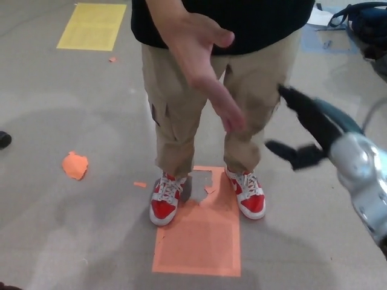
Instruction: The robot extends its right arm to grab a person's hand and shakes it
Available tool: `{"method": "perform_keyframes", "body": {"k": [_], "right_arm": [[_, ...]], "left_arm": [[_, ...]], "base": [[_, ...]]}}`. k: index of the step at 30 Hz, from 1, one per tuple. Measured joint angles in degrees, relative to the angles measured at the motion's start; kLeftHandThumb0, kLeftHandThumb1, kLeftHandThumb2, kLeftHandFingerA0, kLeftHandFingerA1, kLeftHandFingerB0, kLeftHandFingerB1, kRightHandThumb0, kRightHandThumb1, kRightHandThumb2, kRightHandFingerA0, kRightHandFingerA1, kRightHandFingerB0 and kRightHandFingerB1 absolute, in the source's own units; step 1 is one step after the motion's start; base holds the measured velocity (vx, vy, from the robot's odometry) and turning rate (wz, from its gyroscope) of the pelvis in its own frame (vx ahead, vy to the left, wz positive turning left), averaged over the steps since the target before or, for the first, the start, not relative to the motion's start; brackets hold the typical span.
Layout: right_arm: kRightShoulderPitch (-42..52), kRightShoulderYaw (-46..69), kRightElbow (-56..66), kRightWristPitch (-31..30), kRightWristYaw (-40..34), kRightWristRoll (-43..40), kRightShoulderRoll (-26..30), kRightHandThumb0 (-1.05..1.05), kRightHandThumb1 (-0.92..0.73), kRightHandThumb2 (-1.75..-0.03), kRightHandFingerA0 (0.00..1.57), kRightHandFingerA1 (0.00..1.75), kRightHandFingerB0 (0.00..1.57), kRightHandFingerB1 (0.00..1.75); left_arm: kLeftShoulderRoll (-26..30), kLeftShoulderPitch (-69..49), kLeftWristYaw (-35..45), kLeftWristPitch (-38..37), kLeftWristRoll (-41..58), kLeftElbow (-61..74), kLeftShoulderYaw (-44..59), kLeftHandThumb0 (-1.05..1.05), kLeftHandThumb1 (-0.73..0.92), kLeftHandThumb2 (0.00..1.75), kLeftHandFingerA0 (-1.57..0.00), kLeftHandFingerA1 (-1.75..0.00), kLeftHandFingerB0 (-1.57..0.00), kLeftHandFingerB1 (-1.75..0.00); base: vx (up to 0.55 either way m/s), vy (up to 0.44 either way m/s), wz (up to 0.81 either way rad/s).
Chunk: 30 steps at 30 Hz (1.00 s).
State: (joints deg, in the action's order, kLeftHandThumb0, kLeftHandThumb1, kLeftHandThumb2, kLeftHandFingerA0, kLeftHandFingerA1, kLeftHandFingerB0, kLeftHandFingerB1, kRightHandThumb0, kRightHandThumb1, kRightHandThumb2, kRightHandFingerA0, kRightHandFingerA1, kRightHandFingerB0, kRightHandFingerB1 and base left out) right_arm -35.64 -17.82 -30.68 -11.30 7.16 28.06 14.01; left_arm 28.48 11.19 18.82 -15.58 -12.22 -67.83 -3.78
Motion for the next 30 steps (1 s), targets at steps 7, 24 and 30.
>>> {"method": "perform_keyframes", "body": {"k": [7, 24, 30], "right_arm": [[4.66, 0.23, -6.22, 0.38, 0.76, -0.46, 2.15, -0.92, -0.65, -0.96, 0.0, 0.01, 0.0, 0.0], [8.49, 2.75, -43.87, 3.4, 4.68, -2.93, 0.95, -0.81, -0.8, -1.16, 0.0, 0.23, 0.05, 0.22], [9.44, 5.98, -46.57, 2.07, 8.61, -5.0, 1.13, -0.82, -0.82, -1.15, 0.0, 0.16, 0.01, 0.17]], "left_arm": [[0.0, 0.27, 0.01, 0.0, 0.02, -0.25, 0.07, -0.44, 0.82, 0.64, -0.34, -0.38, -0.27, -0.34], [-0.71, 0.61, -0.07, 0.0, 0.02, -0.61, 0.11, -0.25, 0.62, 1.1, -0.11, -0.51, -0.1, -0.5], [-1.56, 0.46, -0.93, 0.01, 0.04, -1.3, 0.36, -0.27, 0.6, 1.1, -0.09, -0.5, -0.08, -0.49]], "base": [[0.0, 0.0, 0.0], [0.0, 0.0, 0.0], [0.0, 0.0, 0.0]]}}
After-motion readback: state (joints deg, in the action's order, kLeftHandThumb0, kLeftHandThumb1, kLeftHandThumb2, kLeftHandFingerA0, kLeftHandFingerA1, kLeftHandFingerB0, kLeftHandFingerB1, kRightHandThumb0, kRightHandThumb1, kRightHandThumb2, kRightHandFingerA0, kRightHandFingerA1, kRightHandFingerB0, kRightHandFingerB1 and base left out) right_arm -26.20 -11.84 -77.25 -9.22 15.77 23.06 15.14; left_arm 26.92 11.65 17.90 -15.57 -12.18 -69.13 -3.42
